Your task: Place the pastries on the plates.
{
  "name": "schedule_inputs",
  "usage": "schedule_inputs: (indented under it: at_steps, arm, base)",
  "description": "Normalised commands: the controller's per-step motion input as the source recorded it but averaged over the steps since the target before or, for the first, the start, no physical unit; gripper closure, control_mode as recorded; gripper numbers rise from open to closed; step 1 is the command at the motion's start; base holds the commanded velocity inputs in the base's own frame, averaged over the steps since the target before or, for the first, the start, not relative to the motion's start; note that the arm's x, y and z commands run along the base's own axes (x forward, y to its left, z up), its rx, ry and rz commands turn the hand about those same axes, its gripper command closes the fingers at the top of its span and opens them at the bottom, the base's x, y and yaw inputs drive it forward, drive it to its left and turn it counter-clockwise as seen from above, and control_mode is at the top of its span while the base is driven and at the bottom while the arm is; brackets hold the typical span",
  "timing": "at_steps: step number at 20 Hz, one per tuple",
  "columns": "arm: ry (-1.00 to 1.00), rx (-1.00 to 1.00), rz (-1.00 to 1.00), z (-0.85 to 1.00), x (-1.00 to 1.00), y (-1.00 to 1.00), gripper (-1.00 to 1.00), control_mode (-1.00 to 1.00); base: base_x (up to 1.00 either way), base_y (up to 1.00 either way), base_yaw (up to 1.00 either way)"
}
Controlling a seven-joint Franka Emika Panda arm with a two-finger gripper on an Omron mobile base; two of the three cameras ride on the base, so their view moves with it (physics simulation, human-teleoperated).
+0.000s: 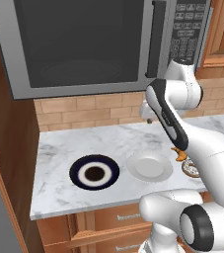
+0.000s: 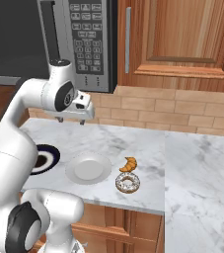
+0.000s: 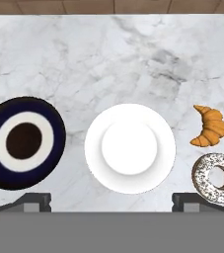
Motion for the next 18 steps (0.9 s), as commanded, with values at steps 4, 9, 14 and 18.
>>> schedule_inputs:
  at_steps: [4,9,14,18]
  arm:
    - [0.0,0.0,0.0,-0.49,0.0,-0.4,-1.0,-1.0]
    - [0.0,0.0,-0.04,-0.53,0.0,-0.58,-1.0,-1.0]
    - [0.05,0.0,-0.05,-0.51,0.11,-0.54,-1.0,-1.0]
    - [0.09,0.0,-0.02,-0.6,0.12,-0.37,-1.0,-1.0]
  base:
    - [0.0,0.0,0.0]
    - [0.0,0.0,0.0]
    - [0.0,0.0,0.0]
    - [0.0,0.0,0.0]
